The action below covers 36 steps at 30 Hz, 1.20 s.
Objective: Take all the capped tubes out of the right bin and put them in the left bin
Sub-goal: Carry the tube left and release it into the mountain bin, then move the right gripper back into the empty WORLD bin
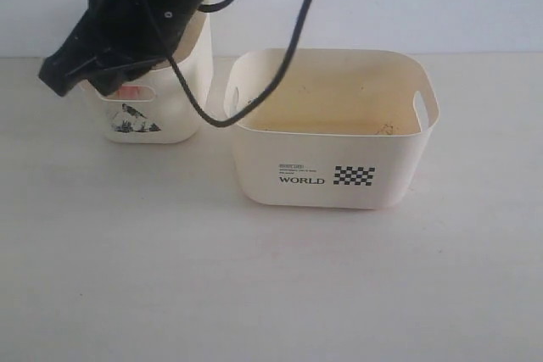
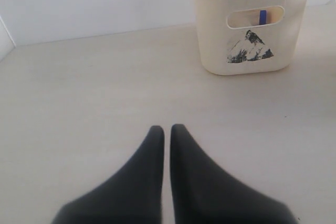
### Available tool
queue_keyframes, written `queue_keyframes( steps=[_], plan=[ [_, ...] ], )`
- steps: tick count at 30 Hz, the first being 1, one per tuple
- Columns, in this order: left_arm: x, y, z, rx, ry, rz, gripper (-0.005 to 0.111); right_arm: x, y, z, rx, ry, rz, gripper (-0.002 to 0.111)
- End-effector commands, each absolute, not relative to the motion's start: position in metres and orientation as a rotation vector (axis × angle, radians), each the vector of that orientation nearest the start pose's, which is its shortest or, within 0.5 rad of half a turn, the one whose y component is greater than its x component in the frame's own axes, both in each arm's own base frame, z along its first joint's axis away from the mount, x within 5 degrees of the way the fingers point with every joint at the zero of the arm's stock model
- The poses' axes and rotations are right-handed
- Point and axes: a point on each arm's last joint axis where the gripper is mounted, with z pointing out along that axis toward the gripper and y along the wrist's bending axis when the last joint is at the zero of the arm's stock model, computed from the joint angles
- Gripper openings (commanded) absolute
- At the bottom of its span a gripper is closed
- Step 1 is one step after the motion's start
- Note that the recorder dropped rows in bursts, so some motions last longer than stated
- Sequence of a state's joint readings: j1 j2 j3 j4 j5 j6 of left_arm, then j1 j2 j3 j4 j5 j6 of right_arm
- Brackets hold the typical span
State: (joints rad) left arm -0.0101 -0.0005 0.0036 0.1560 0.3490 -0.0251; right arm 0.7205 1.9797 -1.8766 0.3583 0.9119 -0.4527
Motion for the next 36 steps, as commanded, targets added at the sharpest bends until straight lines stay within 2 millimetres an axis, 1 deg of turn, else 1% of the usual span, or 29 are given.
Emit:
queue_keyframes(
  steps=[1,4,7,9,10,12,16,17,19,21,22,23,24,25,26,27,28,30,31,32,34,36],
  plan=[
    [0.054,0.004,0.183,0.071,1.823,0.114,0.004,0.303,0.287,0.329,-1.198,2.209,0.43,0.0],
    [0.054,0.004,0.183,0.071,1.823,0.114,0.004,0.293,0.26,0.335,-1.058,2.261,0.285,0.0],
    [0.054,0.004,0.183,0.071,1.823,0.114,0.004,0.29,0.229,0.337,-0.787,2.362,0.12,0.0],
    [0.054,0.004,0.183,0.071,1.823,0.114,0.004,0.293,0.205,0.336,-0.619,2.422,-0.003,0.0],
    [0.054,0.004,0.183,0.071,1.823,0.114,0.004,0.296,0.194,0.335,-0.555,2.449,-0.048,0.0],
    [0.054,0.004,0.183,0.071,1.823,0.114,0.004,0.305,0.176,0.329,-0.463,2.499,-0.079,0.0],
    [0.054,0.004,0.183,0.071,1.823,0.114,0.004,0.333,0.151,0.316,-0.395,2.504,-0.035,0.0],
    [0.054,0.004,0.183,0.071,1.823,0.114,0.004,0.342,0.143,0.311,-0.366,2.517,0.008,0.0],
    [0.054,0.004,0.183,0.071,1.823,0.114,0.004,0.353,0.133,0.303,-0.398,2.559,0.076,0.0],
    [0.054,0.004,0.183,0.071,1.823,0.114,0.004,0.363,0.127,0.293,-0.518,2.602,0.152,0.0],
    [0.054,0.004,0.183,0.071,1.823,0.114,0.004,0.371,0.128,0.287,-0.626,2.617,0.226,0.0],
    [0.054,0.004,0.183,0.071,1.823,0.114,0.004,0.375,0.13,0.284,-0.659,2.619,0.244,0.0],
    [0.054,0.004,0.183,0.071,1.823,0.114,0.004,0.384,0.134,0.281,-0.701,2.629,0.246,0.0],
    [0.054,0.004,0.183,0.071,1.823,0.114,0.004,0.389,0.136,0.282,-0.703,2.631,0.254,0.0],
    [0.054,0.004,0.183,0.071,1.823,0.114,0.004,0.396,0.141,0.279,-0.708,2.664,0.298,0.0],
    [0.054,0.004,0.183,0.071,1.823,0.114,0.004,0.399,0.142,0.278,-0.715,2.677,0.304,0.0],
    [0.054,0.004,0.183,0.071,1.823,0.114,0.004,0.405,0.144,0.276,-0.741,2.696,0.306,0.0],
    [0.054,0.004,0.183,0.071,1.823,0.114,0.004,0.41,0.146,0.273,-0.817,2.706,0.299,0.0],
    [0.054,0.004,0.183,0.071,1.823,0.114,0.004,0.41,0.147,0.272,-0.898,2.694,0.293,0.0],
    [0.054,0.004,0.183,0.071,1.823,0.114,0.004,0.409,0.146,0.269,-1.028,2.673,0.278,0.0],
    [0.054,0.004,0.183,0.071,1.823,0.114,0.004,0.411,0.145,0.263,-1.256,2.581,0.22,0.0],
    [0.054,0.004,0.183,0.071,1.823,0.114,0.004,0.414,0.145,0.254,-1.445,2.496,0.183,0.0]
  ],
)
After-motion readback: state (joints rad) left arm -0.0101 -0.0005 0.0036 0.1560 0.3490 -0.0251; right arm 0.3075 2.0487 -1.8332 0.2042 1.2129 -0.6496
